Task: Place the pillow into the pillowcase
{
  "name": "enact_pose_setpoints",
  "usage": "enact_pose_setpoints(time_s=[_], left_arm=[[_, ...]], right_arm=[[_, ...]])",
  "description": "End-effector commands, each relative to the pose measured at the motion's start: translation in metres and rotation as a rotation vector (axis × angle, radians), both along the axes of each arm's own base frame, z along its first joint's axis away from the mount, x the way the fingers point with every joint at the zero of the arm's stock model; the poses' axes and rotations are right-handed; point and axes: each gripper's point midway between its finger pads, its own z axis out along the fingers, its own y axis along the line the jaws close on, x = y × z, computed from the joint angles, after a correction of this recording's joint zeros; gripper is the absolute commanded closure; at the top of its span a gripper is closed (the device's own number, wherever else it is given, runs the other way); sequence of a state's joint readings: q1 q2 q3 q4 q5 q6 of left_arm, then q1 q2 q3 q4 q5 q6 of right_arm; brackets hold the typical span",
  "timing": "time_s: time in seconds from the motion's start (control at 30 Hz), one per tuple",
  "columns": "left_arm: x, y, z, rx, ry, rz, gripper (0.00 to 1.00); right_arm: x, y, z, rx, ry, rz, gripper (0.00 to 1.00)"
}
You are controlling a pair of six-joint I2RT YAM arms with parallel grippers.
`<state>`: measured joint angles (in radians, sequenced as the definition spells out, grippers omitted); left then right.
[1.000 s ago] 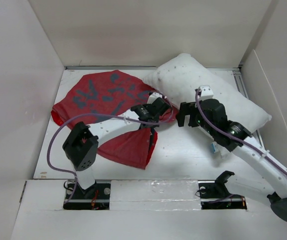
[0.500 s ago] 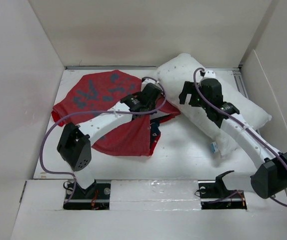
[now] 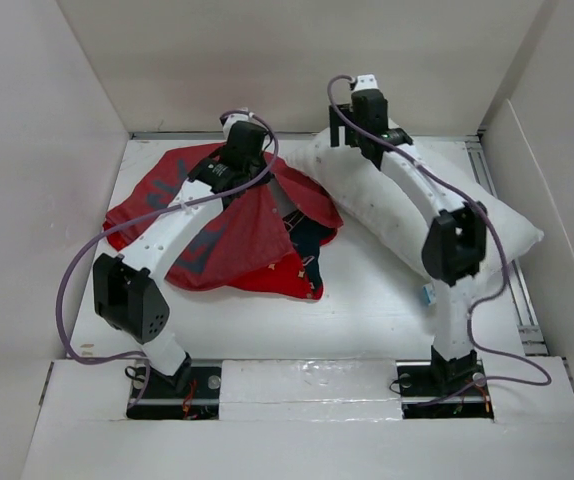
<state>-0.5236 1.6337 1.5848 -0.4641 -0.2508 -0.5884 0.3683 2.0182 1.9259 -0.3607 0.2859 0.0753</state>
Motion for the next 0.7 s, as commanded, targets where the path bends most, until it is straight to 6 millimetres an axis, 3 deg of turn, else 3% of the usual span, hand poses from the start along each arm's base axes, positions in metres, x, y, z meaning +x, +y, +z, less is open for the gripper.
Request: enact_pose_setpoints(time_s=[0.0,0.03,0.07,0.1,0.13,0.2,0.23,0.27,0.3,0.33,0.4,0.43,0.47,0.6,0.63,0.67], left_arm=[[-0.003,-0.012,0.018,-0.061,-0.015,-0.051,1.0],[-0.002,-0.014,0.014,-0.062,-0.004,-0.058,1.0],[-0.003,-0.016,0.014,-0.066,-0.001,-0.065,1.0],[-0.001,-0.012,0.014,-0.058,-0.004,-0.062,1.0],[0.0,-0.014,0.008,-0.048,0.008,-0.078,1.0],[0.0,-0.016,0.003,-0.043,0.018,-0.093,1.0],[0.001,-0.017,0.009,-0.048,0.008,-0.093,1.0],[0.001,-0.02,0.005,-0.052,0.02,-0.105,1.0],[0.0,-0.022,0.004,-0.053,0.023,-0.123,1.0],[0.0,-0.022,0.004,-0.053,0.023,-0.123,1.0],[-0.001,-0.026,0.0,-0.06,0.037,-0.138,1.0],[-0.001,-0.026,0.0,-0.06,0.037,-0.138,1.0],[-0.001,-0.026,0.0,-0.06,0.037,-0.138,1.0],[0.01,-0.029,0.005,-0.059,0.021,-0.129,1.0],[0.01,-0.029,0.007,-0.055,0.029,-0.129,1.0],[0.016,-0.032,0.023,-0.07,-0.002,-0.13,1.0]], right_arm=[[0.019,0.005,-0.094,-0.177,0.199,-0.002,0.01],[0.023,0.001,-0.121,-0.158,0.257,-0.016,0.12],[0.024,0.0,-0.123,-0.137,0.265,0.001,0.12],[0.024,-0.004,-0.134,-0.118,0.292,-0.006,0.49],[0.023,-0.007,-0.14,-0.068,0.312,-0.024,0.99],[0.012,-0.026,-0.159,-0.011,0.361,-0.08,1.0],[0.006,-0.027,-0.123,0.028,0.294,-0.086,1.0],[0.0,-0.035,-0.11,0.075,0.261,-0.128,1.0],[0.002,-0.041,-0.084,0.102,0.164,-0.162,1.0],[-0.027,-0.048,-0.059,0.117,0.112,-0.187,1.0],[-0.05,-0.058,-0.022,0.129,0.008,-0.269,1.0],[-0.069,-0.062,-0.026,0.113,0.017,-0.275,1.0],[-0.086,-0.064,0.009,0.15,-0.049,-0.275,1.0],[-0.13,-0.053,0.006,0.092,0.003,-0.287,1.0],[-0.144,-0.052,-0.003,0.044,0.038,-0.313,1.0],[-0.151,-0.051,-0.017,0.008,0.067,-0.314,1.0]])
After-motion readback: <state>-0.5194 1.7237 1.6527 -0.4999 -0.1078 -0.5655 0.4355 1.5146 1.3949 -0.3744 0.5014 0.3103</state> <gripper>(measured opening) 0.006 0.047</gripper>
